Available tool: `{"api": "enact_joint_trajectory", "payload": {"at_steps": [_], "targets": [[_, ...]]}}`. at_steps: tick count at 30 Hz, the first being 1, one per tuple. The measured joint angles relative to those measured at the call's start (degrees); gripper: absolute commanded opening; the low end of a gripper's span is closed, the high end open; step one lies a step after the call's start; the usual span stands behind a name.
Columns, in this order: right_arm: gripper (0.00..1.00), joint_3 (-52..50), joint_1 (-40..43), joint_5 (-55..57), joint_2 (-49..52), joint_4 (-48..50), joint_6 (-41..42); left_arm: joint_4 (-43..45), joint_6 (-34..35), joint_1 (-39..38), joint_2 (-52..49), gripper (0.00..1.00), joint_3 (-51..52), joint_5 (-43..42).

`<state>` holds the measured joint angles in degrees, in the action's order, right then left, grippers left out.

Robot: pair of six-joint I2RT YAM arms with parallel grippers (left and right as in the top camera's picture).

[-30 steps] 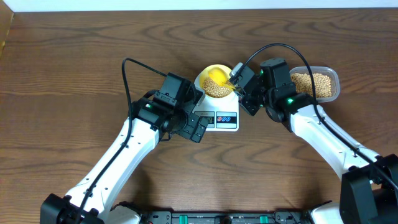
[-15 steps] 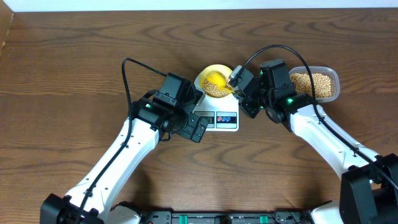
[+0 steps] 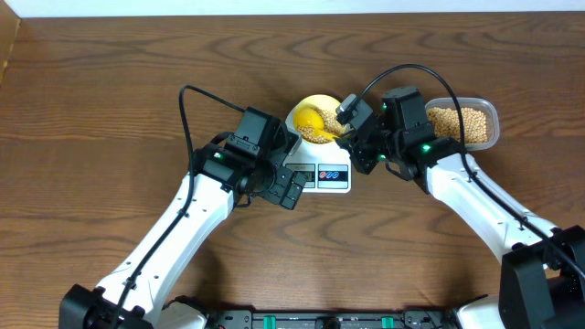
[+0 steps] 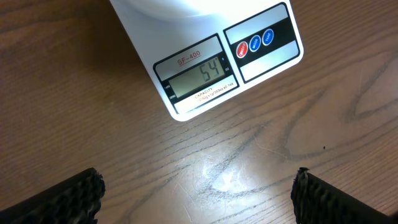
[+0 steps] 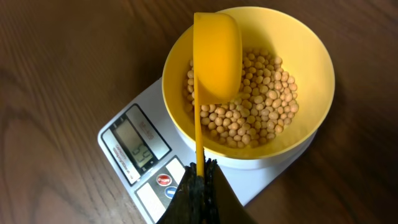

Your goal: Scoop item into bowl and weigh 50g on scale

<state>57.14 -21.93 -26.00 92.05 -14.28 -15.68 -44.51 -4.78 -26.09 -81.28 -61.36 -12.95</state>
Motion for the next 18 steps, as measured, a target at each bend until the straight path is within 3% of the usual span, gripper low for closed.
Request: {"api": "enact_joint_trajectory", "payload": {"at_steps": [12, 18], "targets": [[0.01, 0.0, 4.55, -6.34, 0.0, 0.0, 12.59, 0.0, -0.02, 0.0, 0.0, 0.98, 0.0, 0.0], [0.01, 0.0, 8.44, -12.48, 0.0, 0.02, 14.69, 0.0, -0.02, 0.0, 0.0, 0.98, 0.0, 0.0]]}}
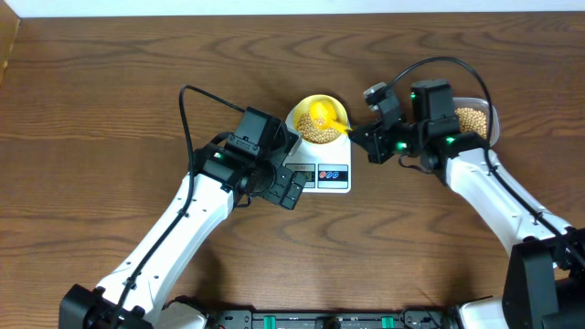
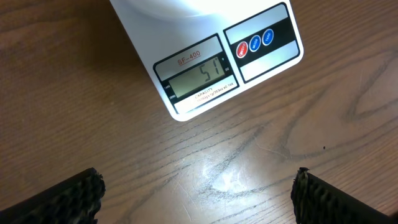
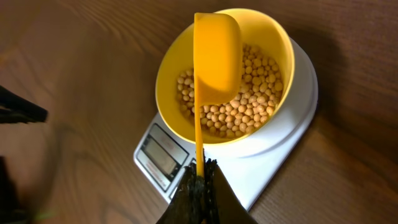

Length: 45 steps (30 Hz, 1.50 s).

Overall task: Scoop item into bowl and weigh 50g on scale
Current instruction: 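Carry the scoop with the right gripper back to the soybean tub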

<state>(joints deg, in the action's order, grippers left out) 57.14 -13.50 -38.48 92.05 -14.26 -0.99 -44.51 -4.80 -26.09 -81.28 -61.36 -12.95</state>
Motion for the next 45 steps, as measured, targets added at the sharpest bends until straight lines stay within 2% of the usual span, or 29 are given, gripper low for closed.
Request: {"api": "enact_joint_trajectory", "payload": {"at_steps": [8, 17, 28, 34, 39, 45], "targets": [[0.01, 0.0, 5.31, -8.94, 0.0, 2.97, 1.03, 0.0, 0.02, 0.0, 0.0, 0.98, 0.0, 0.0], [0.01, 0.0, 12.48, -12.83, -0.15, 7.28, 7.56, 0.0, 0.0, 0.0, 0.0, 0.98, 0.0, 0.0], [0.01, 0.0, 21.88, -13.44, -8.17, 7.26, 8.5, 0.0, 0.0, 0.0, 0.0, 0.98, 0.0, 0.0], [0.01, 0.0, 25.05, -12.81, -8.55, 8.52, 8.7, 0.0, 0.02, 0.0, 0.0, 0.98, 0.0, 0.0], [0.01, 0.0, 27.08, -7.98, -8.55, 8.57, 8.7, 0.0, 0.02, 0.0, 0.0, 0.98, 0.0, 0.0], [0.01, 0.0, 30.32, -5.7, -8.55, 4.98, 10.43, 0.0, 0.0, 0.0, 0.0, 0.98, 0.0, -0.02]]}}
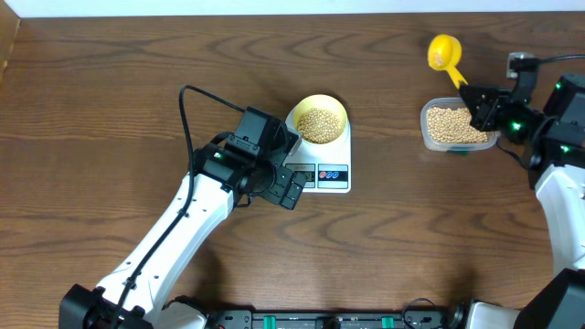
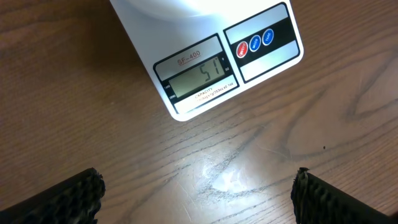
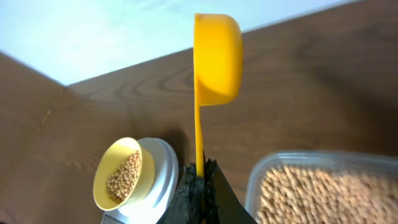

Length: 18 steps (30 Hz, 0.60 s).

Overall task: Scoop item into bowl and weigh 50g on scale
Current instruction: 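Carry the scoop with the right gripper back to the soybean tub, then dip the scoop into the soybeans with the right gripper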

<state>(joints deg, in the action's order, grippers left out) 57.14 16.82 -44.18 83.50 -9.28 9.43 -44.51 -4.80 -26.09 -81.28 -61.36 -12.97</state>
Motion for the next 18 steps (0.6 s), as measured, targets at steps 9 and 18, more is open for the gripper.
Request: {"api": "enact_joint_trajectory", "payload": {"at_steps": [9, 18], "targets": [[0.01, 0.02, 4.2, 3.34, 0.0, -10.21, 1.86, 0.0, 0.02, 0.0, 0.0, 0.98, 0.0, 0.04], [0.01, 0.0, 4.39, 7.93, 0.0, -17.57, -10.14, 0.0, 0.0, 0.0, 0.0, 0.98, 0.0, 0.02]]}}
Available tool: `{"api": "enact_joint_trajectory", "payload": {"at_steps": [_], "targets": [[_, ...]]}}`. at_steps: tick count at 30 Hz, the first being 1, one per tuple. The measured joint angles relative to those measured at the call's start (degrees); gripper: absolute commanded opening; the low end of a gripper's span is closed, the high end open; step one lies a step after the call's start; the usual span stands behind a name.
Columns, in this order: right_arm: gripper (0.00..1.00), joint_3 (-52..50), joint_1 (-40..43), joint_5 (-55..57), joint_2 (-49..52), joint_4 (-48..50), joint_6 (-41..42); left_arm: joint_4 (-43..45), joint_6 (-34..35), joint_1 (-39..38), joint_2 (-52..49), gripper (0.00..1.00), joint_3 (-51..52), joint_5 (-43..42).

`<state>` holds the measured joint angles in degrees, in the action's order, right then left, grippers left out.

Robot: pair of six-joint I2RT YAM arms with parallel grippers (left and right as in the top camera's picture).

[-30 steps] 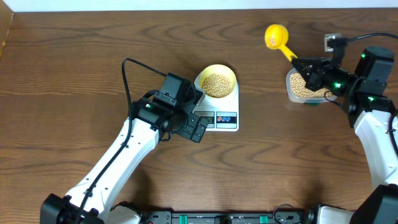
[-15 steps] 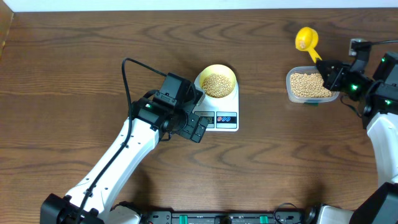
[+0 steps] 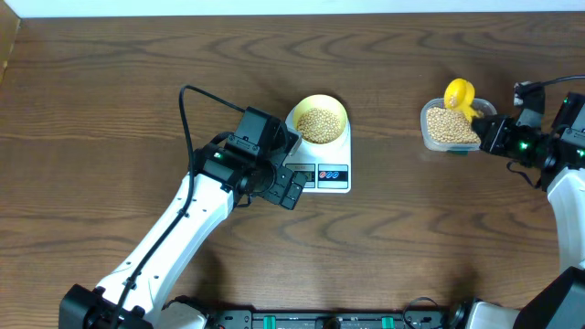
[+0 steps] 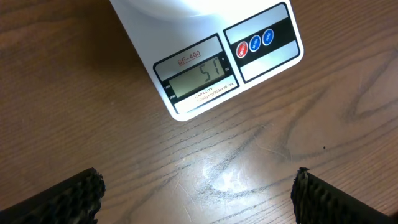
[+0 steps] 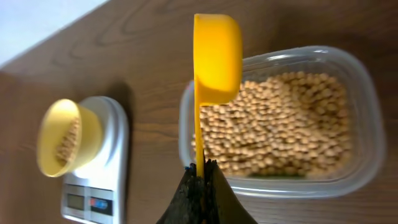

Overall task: Scoop item into bowl and weigh 50g on scale
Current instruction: 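Dip the scoop into the soybeans with the right gripper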

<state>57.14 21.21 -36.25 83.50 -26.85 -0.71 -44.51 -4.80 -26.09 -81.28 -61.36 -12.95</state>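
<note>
The yellow bowl [image 3: 319, 121] holds beans and sits on the white scale [image 3: 322, 174]. In the left wrist view the scale display [image 4: 199, 74] reads 51. My left gripper [image 4: 198, 199] hovers open over bare table just in front of the scale, nothing between its fingers. My right gripper [image 5: 201, 171] is shut on the handle of the yellow scoop [image 5: 216, 56]. The scoop [image 3: 459, 94] hangs over the clear container of beans [image 3: 452, 125] at the right; its back faces the wrist camera, so its contents are hidden.
The wooden table [image 3: 110, 100] spreads around the scale. A black cable [image 3: 196, 100] arcs off the left arm near the bowl. The right arm [image 3: 558, 174] reaches in from the table's right edge.
My right gripper has moved the scoop from beyond the far edge of the bean container to a spot above the beans. The scale still reads 51. The left arm has not moved.
First the scoop was over the yellow bowl and the scale read 54. Then it had drawn back slightly and the reading was 51. Later my right gripper held it far right, beyond the bean container, and now it is over the container.
</note>
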Motion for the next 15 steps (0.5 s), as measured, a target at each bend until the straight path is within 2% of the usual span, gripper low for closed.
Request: {"api": "enact_joint_trajectory", "payload": {"at_steps": [7, 15], "targets": [[0.01, 0.0, -1.57, 8.87, -0.02, -1.64, -13.05, 0.0, 0.02, 0.0, 0.0, 0.98, 0.0, 0.0], [0.01, 0.0, -8.83, 23.19, -1.75, -2.51, -25.38, 0.0, 0.02, 0.0, 0.0, 0.98, 0.0, 0.0]]}}
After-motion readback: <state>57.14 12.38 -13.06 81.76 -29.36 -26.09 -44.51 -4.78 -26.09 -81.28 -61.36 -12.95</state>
